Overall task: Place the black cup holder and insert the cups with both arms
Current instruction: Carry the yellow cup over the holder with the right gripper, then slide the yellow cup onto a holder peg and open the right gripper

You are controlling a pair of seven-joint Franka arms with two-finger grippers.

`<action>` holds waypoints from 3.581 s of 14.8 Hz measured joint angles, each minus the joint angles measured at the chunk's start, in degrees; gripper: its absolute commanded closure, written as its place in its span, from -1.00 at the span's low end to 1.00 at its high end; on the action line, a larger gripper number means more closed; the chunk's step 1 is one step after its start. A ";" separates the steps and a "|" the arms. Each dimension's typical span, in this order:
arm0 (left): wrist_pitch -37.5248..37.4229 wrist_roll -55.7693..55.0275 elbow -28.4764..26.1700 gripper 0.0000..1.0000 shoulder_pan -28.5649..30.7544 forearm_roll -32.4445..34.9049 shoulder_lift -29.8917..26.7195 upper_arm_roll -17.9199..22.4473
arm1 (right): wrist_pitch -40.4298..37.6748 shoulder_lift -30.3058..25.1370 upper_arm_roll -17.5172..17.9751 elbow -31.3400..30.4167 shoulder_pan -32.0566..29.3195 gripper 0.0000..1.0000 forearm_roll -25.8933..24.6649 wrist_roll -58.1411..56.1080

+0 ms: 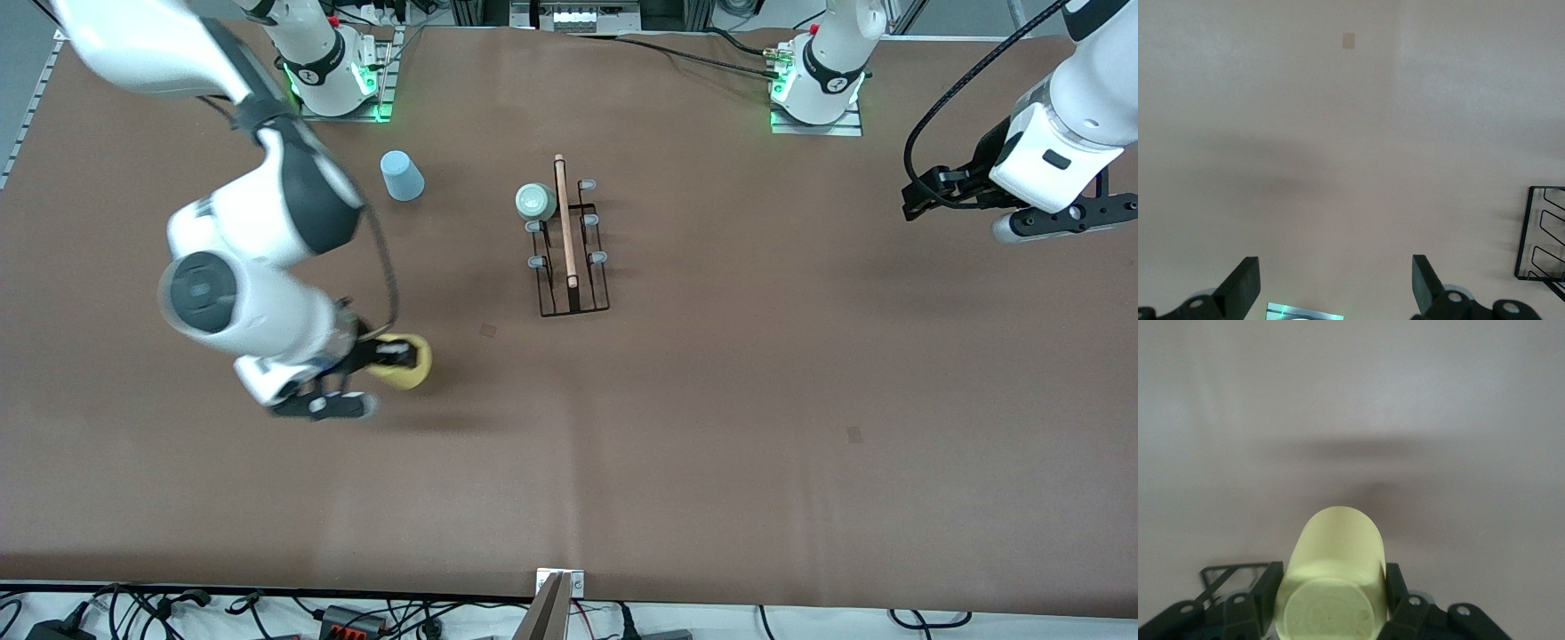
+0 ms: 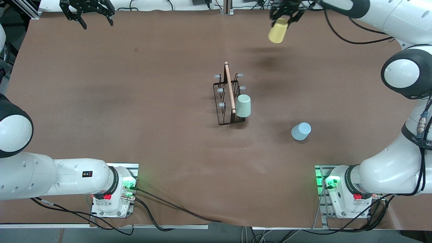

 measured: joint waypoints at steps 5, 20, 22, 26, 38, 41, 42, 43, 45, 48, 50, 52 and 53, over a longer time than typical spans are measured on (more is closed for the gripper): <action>0.00 0.00 0.00 -1.00 0.00 0.00 0.00 0.00 | -0.31 0.00 1.23 -0.30 10.16 0.43 -0.04 11.18; 0.00 0.00 0.01 -1.00 0.00 0.00 0.02 0.00 | -0.28 0.27 0.69 -5.60 16.59 0.42 -0.32 14.19; 0.00 0.00 0.01 -1.00 0.00 0.00 0.02 0.00 | 0.06 0.33 0.69 -5.80 16.63 0.43 -0.56 14.19; 0.00 0.00 0.01 -1.00 0.00 0.00 0.02 0.00 | 1.85 1.13 0.69 -5.98 16.64 0.42 -1.38 14.19; 0.00 0.00 0.01 -1.00 0.01 0.00 0.03 0.00 | 3.22 2.44 0.68 -6.13 16.65 0.42 -1.41 14.19; 0.00 0.00 0.01 -1.00 0.01 0.00 0.03 0.00 | 3.25 2.80 0.68 -6.22 16.65 0.42 -1.41 14.19; 0.00 0.00 0.01 -1.00 0.01 0.00 0.03 0.00 | 3.26 2.94 0.68 -6.23 16.66 0.42 -1.41 14.19; 0.00 0.00 0.01 -1.00 0.01 0.00 0.03 0.00 | 3.28 3.10 0.68 -6.26 16.68 0.42 -1.41 14.19; 0.00 0.00 0.01 -1.00 0.01 0.00 0.04 0.00 | 3.45 3.34 0.68 -6.45 16.71 0.42 -1.41 14.19; 0.00 0.00 0.01 -1.00 0.01 0.00 0.04 0.00 | 3.65 3.38 0.68 -6.68 16.74 0.42 -1.43 14.19; 0.00 0.00 0.01 -1.00 0.01 0.00 0.05 0.00 | 3.73 3.46 0.68 -6.73 16.80 0.20 -1.46 14.19; 0.00 0.00 0.01 -1.00 0.01 0.00 0.05 0.00 | 3.98 3.78 0.68 -6.73 16.85 -0.86 -1.52 14.19; 0.00 0.00 0.01 -1.00 0.02 0.00 0.05 0.00 | 4.07 3.98 0.68 -6.74 16.86 -1.00 -1.58 14.19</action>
